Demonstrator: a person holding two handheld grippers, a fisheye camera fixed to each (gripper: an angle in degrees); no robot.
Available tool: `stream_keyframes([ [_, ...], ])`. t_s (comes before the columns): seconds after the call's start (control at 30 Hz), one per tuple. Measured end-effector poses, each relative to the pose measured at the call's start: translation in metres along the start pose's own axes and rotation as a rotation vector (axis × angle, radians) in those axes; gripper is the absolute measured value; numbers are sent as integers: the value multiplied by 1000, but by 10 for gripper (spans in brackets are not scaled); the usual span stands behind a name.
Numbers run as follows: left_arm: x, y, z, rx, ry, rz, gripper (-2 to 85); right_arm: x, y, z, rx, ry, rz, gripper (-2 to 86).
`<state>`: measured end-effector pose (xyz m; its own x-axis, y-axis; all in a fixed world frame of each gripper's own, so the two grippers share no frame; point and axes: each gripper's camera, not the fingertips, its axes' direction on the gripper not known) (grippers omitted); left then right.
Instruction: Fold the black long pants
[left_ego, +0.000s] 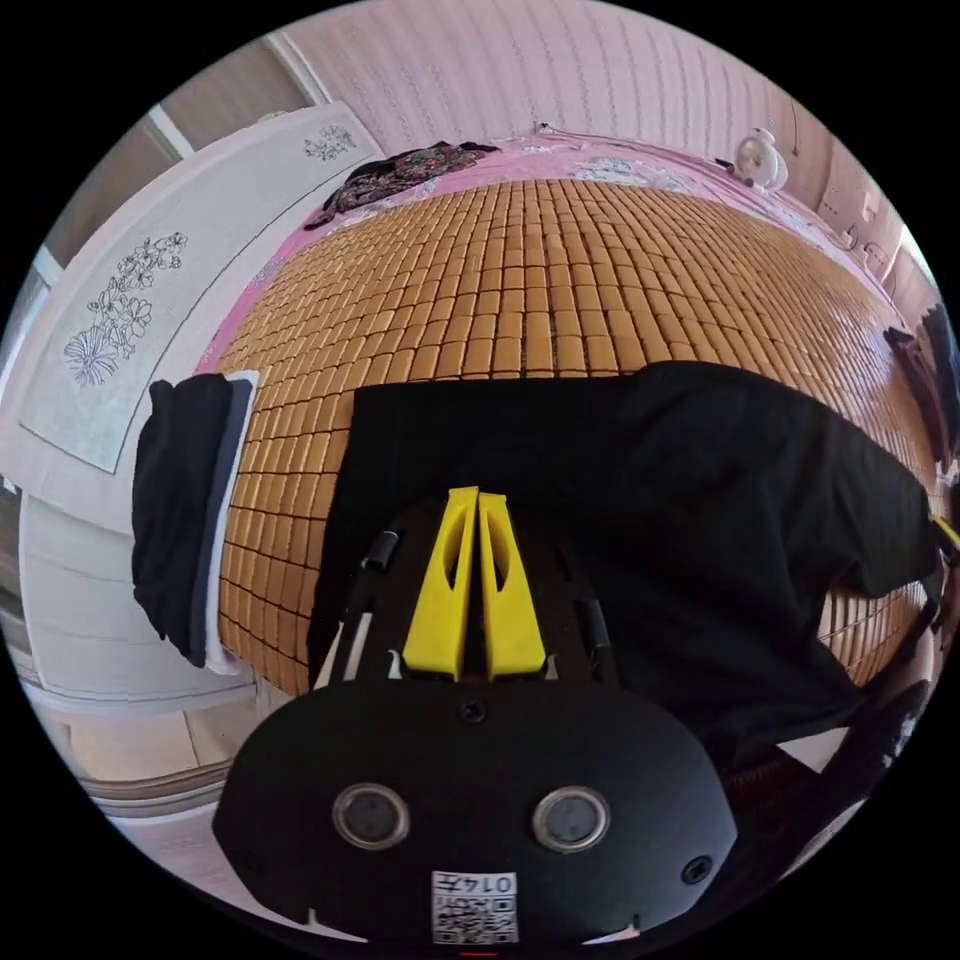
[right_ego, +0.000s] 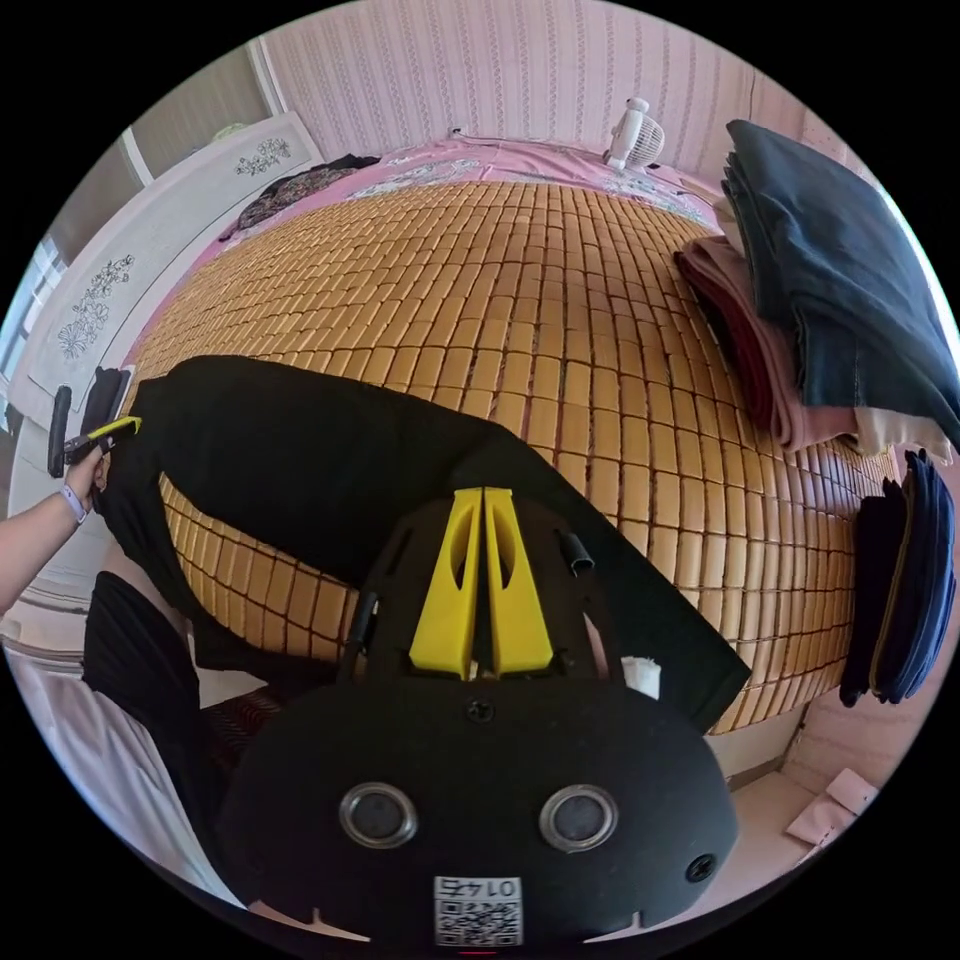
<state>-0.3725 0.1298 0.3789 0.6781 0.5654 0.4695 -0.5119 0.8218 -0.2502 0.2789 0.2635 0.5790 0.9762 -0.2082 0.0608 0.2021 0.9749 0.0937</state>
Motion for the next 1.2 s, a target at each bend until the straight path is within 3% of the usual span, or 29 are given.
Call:
stream_keyframes([
  [0.13,23,-18,0,-13,-62,107,-10,-4,-38,8,-71,-15,-68,-4],
  [0.2,31,-16,-3,13,-82,139,-10,-1,-39,4,28,-53,-92,-2],
  [0.3,45,-15,-7,7,-127,242,-10,4,-48,10,-3,-128,-85,4],
  [0.53,2,-19,-5,-29,-84,-68,-10,27,-19,-23,161,67,193,71],
  [0.63,-4,-25,-5,-36,-16,-84,-10,42,-1,-19,139,174,310,92],
  [0.7,2,-30,-6,-32,-43,-43,-10,49,1,-3,54,122,355,88],
  [0.83,3,-44,-5,-35,-54,-62,-10,42,-6,12,55,151,331,19],
  [1.2,-11,-106,14,-72,-100,-75,-10,47,-96,52,5,183,190,-1],
])
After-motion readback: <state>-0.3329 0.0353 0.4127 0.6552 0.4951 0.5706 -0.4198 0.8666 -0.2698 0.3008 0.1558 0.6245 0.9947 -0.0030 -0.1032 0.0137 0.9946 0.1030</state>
